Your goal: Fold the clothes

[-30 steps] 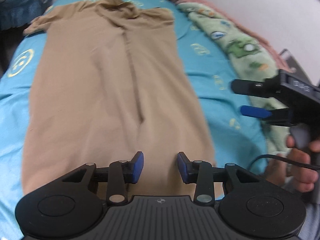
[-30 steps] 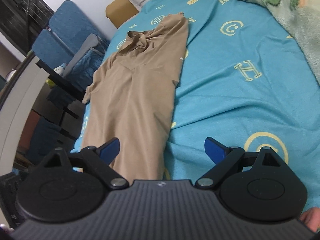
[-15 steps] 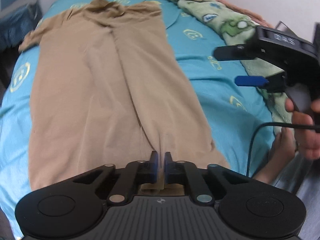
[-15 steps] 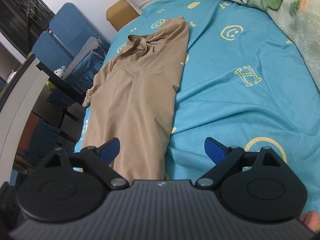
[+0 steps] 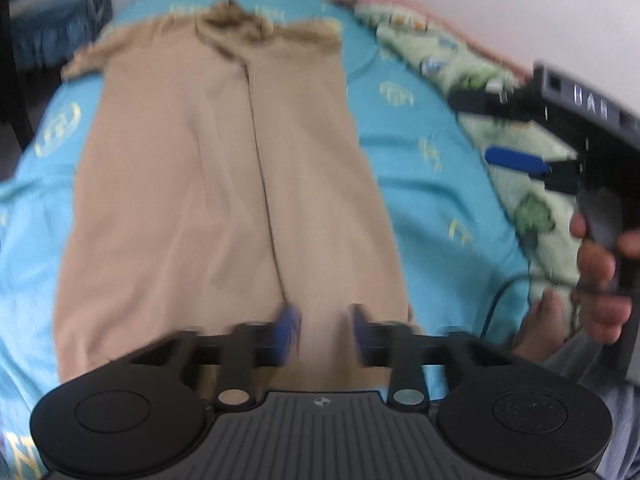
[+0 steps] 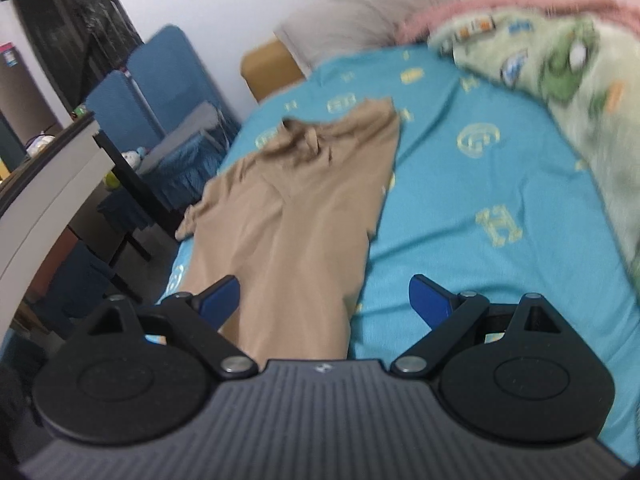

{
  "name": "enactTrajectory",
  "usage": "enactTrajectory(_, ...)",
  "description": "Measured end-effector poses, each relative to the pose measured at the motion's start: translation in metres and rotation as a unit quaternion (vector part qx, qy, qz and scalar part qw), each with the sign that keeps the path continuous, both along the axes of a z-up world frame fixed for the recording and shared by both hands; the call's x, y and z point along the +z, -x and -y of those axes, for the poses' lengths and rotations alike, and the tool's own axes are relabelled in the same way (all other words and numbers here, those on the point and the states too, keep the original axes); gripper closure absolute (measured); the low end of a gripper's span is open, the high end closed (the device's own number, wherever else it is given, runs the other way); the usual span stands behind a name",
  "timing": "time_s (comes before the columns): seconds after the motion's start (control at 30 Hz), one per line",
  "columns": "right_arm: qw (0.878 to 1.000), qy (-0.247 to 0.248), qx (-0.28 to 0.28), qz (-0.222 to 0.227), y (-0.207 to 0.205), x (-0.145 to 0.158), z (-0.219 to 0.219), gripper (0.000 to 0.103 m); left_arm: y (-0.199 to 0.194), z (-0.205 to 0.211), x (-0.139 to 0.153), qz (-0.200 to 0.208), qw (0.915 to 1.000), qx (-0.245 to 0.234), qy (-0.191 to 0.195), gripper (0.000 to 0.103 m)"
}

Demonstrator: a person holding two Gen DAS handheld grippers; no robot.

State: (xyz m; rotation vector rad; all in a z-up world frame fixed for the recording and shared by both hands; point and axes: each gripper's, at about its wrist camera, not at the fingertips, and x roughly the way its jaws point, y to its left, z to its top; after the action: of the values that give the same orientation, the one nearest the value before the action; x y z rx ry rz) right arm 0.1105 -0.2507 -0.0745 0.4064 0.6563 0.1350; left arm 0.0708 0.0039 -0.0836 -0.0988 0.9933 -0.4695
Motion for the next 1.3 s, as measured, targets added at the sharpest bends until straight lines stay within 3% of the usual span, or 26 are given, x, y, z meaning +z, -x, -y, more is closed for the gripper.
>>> enactTrajectory(0.1, 0.999, 0.023, -0.006, 0.049, 0.01, 0.016, -0.001, 0.01, -0.01, -0.003, 0.029, 0.053, 0.998, 0.023, -0.024, 0.026)
enactTrajectory(0.17, 0.997, 0.03, -0.005, 0.071, 0.011, 0.026, -0.002, 0.01, -0.018, -0.004, 0.051, 0.095, 0.9941, 0.035, -0.04, 0.007)
enactTrajectory(0.27, 0.996, 0.038, 0.013, 0.084, 0.001, 0.038, -0.008, 0.01, -0.029, -0.016, 0.074, 0.159, 0.9845, 0.049, -0.054, 0.0)
enactTrajectory(0.33, 0.995, 0.045, 0.037, 0.081, -0.01, 0.044, -0.018, 0.01, -0.034, -0.029, 0.077, 0.172, 0.9816, 0.063, -0.054, 0.0)
enactTrajectory(0.47, 0.988, 0.096, 0.096, 0.069, -0.051, 0.049, -0.062, 0.01, -0.044, -0.065, 0.061, 0.156, 0.9808, 0.108, -0.047, 0.0)
enactTrajectory(0.6, 0.977, 0.13, 0.161, 0.056, -0.119, 0.04, -0.126, 0.01, -0.052, -0.108, 0.054, 0.136, 0.9805, 0.136, -0.039, 0.0)
enactTrajectory(0.7, 0.968, 0.133, 0.212, 0.035, -0.176, 0.02, -0.177, 0.01, -0.056, -0.132, 0.045, 0.128, 0.9791, 0.153, -0.04, 0.0)
enactTrajectory(0.87, 0.946, 0.183, 0.268, 0.012, -0.26, -0.025, -0.266, 0.01, -0.073, -0.155, 0.022, 0.111, 0.9785, 0.168, -0.045, 0.0)
enactTrajectory(0.97, 0.93, 0.21, 0.303, 0.014, -0.291, -0.053, -0.311, 0.025, -0.085, -0.167, 0.006, 0.089, 0.9795, 0.179, -0.025, 0.0)
enactTrajectory(1.17, 0.904, 0.263, 0.336, 0.025, -0.32, -0.099, -0.363, 0.032, -0.099, -0.178, -0.014, 0.056, 0.9815, 0.183, -0.004, 0.0)
enactTrajectory(1.2, 0.904, 0.269, 0.332, 0.03, -0.323, -0.103, -0.367, 0.044, -0.1, -0.179, -0.016, 0.052, 0.9816, 0.184, -0.001, 0.0)
enactTrajectory(1.27, 0.905, 0.282, 0.314, 0.043, -0.325, -0.107, -0.371, 0.052, -0.101, -0.18, -0.017, 0.045, 0.9814, 0.186, 0.006, 0.0)
enactTrajectory(1.3, 0.907, 0.286, 0.306, 0.052, -0.325, -0.108, -0.372, 0.063, -0.099, -0.18, -0.017, 0.045, 0.9812, 0.187, 0.01, 0.0)
